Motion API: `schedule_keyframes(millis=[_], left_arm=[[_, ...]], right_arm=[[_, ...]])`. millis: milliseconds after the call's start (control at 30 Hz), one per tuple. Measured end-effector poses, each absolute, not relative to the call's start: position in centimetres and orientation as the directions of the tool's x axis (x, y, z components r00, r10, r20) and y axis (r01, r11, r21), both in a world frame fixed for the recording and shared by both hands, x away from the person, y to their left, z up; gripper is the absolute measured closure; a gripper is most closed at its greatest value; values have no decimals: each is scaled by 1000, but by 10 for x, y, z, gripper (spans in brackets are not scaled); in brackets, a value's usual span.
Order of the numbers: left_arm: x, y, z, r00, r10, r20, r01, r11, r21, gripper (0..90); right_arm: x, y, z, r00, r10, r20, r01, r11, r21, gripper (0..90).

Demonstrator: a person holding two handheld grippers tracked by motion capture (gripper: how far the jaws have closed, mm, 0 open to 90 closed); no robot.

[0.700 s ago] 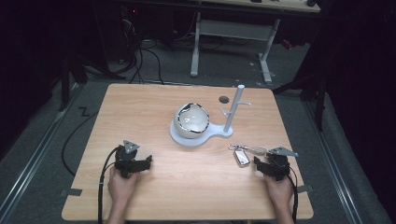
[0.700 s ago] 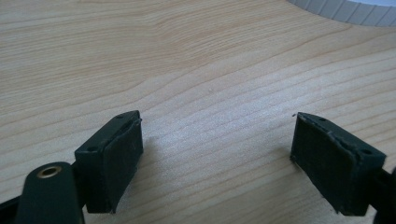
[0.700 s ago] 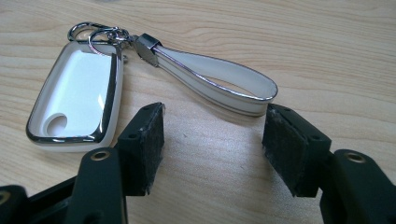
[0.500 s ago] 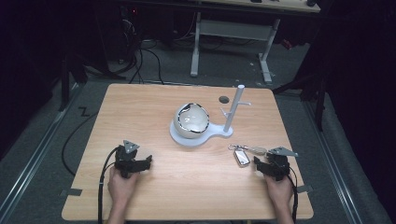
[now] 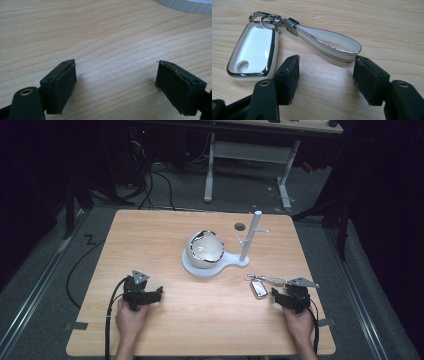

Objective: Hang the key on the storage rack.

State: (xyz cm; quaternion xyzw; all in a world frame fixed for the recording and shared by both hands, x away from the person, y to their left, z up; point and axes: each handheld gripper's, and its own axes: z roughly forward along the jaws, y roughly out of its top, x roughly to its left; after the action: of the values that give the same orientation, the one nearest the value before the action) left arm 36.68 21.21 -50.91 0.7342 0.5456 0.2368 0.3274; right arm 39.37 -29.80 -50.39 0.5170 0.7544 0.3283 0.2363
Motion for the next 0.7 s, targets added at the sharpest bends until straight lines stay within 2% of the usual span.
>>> schedule_keyframes(millis=[133, 167, 433, 600, 700], left_arm=[[367, 212, -509, 292, 956, -9, 646, -191, 739, 172], [367, 212, -509, 293, 956, -8, 647, -192, 738, 172], [367, 212, -509, 293, 956, -9, 647, -192, 738, 172], [367, 212, -509, 294, 956, -10, 647, -191, 738, 172], [367, 212, -509, 294, 956, -10, 647, -192, 738, 172]], right_arm=[[393, -298, -504, -355, 935, -13, 625, 247, 740, 402], [392, -298, -504, -352, 936, -15, 623, 246, 742, 439], [391, -297, -504, -343, 939, -16, 624, 240, 744, 448], [388, -296, -504, -335, 942, -20, 620, 237, 748, 544], [387, -296, -503, -335, 942, -10, 620, 228, 751, 552]])
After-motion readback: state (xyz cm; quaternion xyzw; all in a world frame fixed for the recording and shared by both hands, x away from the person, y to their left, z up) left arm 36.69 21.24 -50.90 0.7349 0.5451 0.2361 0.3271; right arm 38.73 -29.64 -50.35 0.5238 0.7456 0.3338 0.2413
